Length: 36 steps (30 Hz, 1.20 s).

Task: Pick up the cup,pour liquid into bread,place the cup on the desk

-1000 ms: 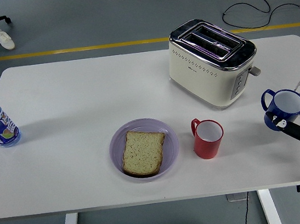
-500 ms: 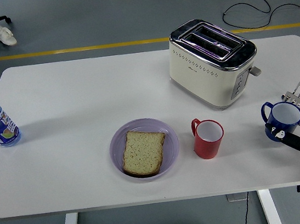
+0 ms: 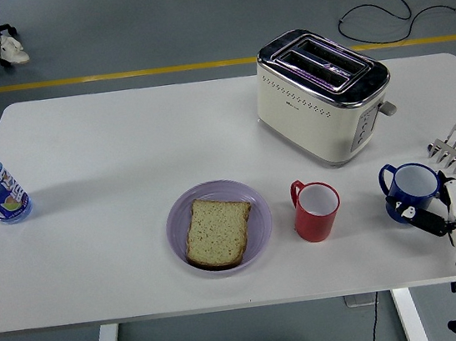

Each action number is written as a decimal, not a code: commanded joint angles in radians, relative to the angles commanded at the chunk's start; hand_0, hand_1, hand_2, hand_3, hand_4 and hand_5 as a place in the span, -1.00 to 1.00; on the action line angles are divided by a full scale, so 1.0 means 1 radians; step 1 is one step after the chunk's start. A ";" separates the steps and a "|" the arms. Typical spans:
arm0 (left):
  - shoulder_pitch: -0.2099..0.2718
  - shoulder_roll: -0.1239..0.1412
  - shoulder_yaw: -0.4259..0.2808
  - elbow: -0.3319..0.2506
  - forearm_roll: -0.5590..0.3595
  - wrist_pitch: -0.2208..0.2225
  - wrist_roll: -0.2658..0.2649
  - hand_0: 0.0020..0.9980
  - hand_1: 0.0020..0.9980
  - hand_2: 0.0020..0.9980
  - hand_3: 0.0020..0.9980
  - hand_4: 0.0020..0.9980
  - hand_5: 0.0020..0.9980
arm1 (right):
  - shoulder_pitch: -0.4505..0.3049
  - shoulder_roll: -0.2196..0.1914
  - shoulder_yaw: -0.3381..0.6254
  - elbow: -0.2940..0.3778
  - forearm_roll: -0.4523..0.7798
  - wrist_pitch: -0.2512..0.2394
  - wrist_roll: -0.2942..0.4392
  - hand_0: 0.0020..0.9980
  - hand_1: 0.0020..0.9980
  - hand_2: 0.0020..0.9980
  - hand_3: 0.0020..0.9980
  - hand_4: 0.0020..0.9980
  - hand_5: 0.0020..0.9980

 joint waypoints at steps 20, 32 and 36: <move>0.007 0.000 0.008 0.000 0.005 -0.006 0.000 0.31 0.38 0.41 0.18 -0.41 0.80 | 0.003 0.014 -0.010 -0.033 -0.010 0.006 -0.010 -0.13 -0.14 0.15 0.12 0.11 -1.00; 0.005 0.000 0.013 0.000 -0.001 -0.004 0.000 0.30 0.37 0.41 0.18 -0.42 0.79 | 0.014 0.017 -0.009 -0.037 -0.012 0.026 -0.012 -0.17 -0.18 0.13 0.14 0.30 -0.87; 0.003 0.000 0.013 0.000 -0.002 -0.003 -0.001 0.31 0.38 0.41 0.18 -0.42 0.79 | 0.018 0.018 -0.006 -0.041 -0.028 0.028 -0.025 -0.12 -0.15 0.13 0.16 0.38 -0.78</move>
